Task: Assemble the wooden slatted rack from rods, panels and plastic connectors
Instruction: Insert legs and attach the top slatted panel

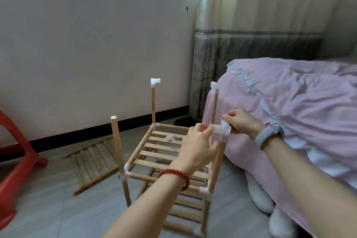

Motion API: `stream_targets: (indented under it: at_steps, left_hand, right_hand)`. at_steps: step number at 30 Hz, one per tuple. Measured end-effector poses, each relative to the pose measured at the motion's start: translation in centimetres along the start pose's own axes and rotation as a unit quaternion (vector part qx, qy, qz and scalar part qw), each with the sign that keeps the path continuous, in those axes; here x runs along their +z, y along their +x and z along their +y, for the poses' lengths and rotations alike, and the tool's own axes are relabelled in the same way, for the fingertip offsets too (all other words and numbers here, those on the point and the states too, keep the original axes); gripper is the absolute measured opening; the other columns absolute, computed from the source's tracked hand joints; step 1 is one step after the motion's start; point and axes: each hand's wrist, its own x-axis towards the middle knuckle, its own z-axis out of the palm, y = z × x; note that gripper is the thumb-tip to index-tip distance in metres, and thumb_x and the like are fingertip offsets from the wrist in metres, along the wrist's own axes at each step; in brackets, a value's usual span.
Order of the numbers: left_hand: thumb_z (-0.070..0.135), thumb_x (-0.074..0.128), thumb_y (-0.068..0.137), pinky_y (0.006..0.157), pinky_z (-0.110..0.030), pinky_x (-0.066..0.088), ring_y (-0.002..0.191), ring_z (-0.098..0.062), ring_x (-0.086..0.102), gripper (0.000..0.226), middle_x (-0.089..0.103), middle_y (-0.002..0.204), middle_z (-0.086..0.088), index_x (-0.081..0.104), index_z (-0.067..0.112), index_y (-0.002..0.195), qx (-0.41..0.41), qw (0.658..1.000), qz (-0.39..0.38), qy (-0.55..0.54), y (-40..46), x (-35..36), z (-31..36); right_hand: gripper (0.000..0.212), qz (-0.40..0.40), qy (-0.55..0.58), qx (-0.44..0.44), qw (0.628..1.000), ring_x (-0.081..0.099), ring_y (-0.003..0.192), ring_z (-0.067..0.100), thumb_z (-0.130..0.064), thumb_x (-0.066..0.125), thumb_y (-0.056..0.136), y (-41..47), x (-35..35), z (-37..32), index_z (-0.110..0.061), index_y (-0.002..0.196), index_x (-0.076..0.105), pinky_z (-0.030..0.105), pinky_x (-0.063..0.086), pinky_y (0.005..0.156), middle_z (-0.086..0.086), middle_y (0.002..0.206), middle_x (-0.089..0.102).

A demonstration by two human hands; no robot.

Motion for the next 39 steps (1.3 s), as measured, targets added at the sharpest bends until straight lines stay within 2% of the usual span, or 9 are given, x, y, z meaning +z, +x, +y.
stream_targets:
  at_steps: [6, 10, 14, 19, 22, 24, 27, 32, 39]
  left_hand:
    - [0.031, 0.045, 0.092, 0.102, -0.042, 0.027, 0.127, -0.023, 0.033, 0.039, 0.041, 0.135, -0.001, 0.05, 0.028, 0.131, 0.004, 0.991, -0.032, 0.128, 2.7, -1.8, -0.4]
    - [0.02, 0.059, 0.086, 0.088, -0.039, 0.032, 0.112, -0.024, 0.049, 0.023, 0.059, 0.113, -0.002, 0.068, 0.017, 0.106, 0.006, 0.97, 0.187, 0.158, 0.2, -5.3, -4.8]
    - [0.011, 0.068, 0.075, 0.08, -0.04, 0.038, 0.103, -0.03, 0.051, 0.031, 0.057, 0.109, -0.016, 0.064, 0.006, 0.105, -0.037, 0.93, 0.314, 0.188, -3.6, -7.4, -11.0]
    - [0.038, 0.062, 0.087, 0.098, -0.033, 0.03, 0.124, -0.019, 0.035, 0.069, 0.036, 0.138, -0.016, 0.031, 0.007, 0.141, -0.131, 0.958, 0.254, -0.004, -5.9, -6.7, -17.4]
    - [0.054, 0.043, 0.086, 0.087, -0.022, 0.041, 0.104, -0.004, 0.049, 0.06, 0.049, 0.123, -0.002, 0.03, 0.027, 0.137, -0.149, 0.958, 0.203, -0.133, -4.6, -5.6, -19.6]
    - [0.051, 0.035, 0.092, 0.061, -0.019, 0.045, 0.068, 0.0, 0.053, 0.022, 0.058, 0.086, 0.0, 0.04, 0.036, 0.108, -0.129, 0.954, 0.209, -0.169, -3.6, -4.5, -21.2]
    - [0.051, 0.027, 0.093, 0.044, -0.029, 0.046, 0.048, -0.007, 0.051, 0.026, 0.048, 0.057, 0.007, 0.038, 0.028, 0.089, -0.091, 0.946, 0.25, -0.186, -2.4, -3.0, -23.2]
    - [0.054, 0.022, 0.095, 0.037, -0.036, 0.041, 0.043, -0.02, 0.047, 0.035, 0.043, 0.054, 0.006, 0.038, 0.022, 0.089, -0.024, 0.948, 0.289, -0.128, -1.7, -2.0, -24.8]
    - [0.057, 0.023, 0.093, 0.035, -0.038, 0.04, 0.04, -0.017, 0.044, 0.029, 0.041, 0.057, 0.01, 0.034, 0.031, 0.088, -0.043, 0.942, 0.295, -0.152, -1.2, -1.9, -25.1]
  right_hand:
    - [0.018, 0.114, -0.328, -0.033, 0.937, 0.05, 0.085, 0.028, -0.015, 0.042, 0.093, 0.8, -0.3, -2.5, -0.009, 0.089, 0.058, 0.028, 0.036, 0.07, 0.015, 0.1, 0.06]
    - [0.022, 0.197, -0.207, -0.215, 0.934, 0.049, 0.11, 0.032, -0.009, 0.043, 0.093, 0.1, 4.8, -4.3, -0.006, 0.104, 0.062, 0.041, 0.042, 0.088, 0.014, 0.11, 0.057]
    - [0.022, 0.134, -0.147, -0.283, 0.938, 0.052, 0.103, 0.027, -0.003, 0.043, 0.092, 0.4, 11.8, -3.5, -0.002, 0.105, 0.061, 0.041, 0.043, 0.088, 0.014, 0.11, 0.057]
    - [0.034, -0.042, -0.212, -0.159, 0.963, 0.043, 0.118, 0.029, -0.009, 0.038, 0.094, 4.3, 20.2, 1.2, -0.011, 0.126, 0.049, 0.035, 0.037, 0.097, 0.011, 0.129, 0.045]
    - [0.044, -0.086, -0.264, -0.09, 0.956, 0.041, 0.119, 0.034, -0.011, 0.035, 0.094, 7.6, 23.0, 4.8, -0.014, 0.137, 0.037, 0.037, 0.039, 0.092, 0.015, 0.137, 0.036]
    - [0.044, -0.081, -0.28, -0.048, 0.955, 0.041, 0.118, 0.035, -0.016, 0.036, 0.095, 10.3, 24.6, 6.9, -0.014, 0.138, 0.035, 0.039, 0.039, 0.091, 0.017, 0.134, 0.038]
    - [0.044, -0.034, -0.285, 0.0, 0.958, 0.039, 0.12, 0.037, -0.032, 0.044, 0.094, 14.6, 26.7, 8.8, -0.013, 0.134, 0.038, 0.041, 0.038, 0.092, 0.019, 0.131, 0.041]
    - [0.051, 0.026, -0.322, 0.006, 0.946, 0.045, 0.114, 0.035, -0.049, 0.041, 0.093, 19.6, 28.7, 10.1, -0.014, 0.131, 0.039, 0.041, 0.04, 0.084, 0.016, 0.125, 0.048]
    - [0.032, 0.058, -0.295, 0.009, 0.954, 0.052, 0.106, 0.036, -0.022, 0.033, 0.099, 20.9, 29.1, 9.4, -0.005, 0.123, 0.045, 0.038, 0.039, 0.074, 0.017, 0.12, 0.048]
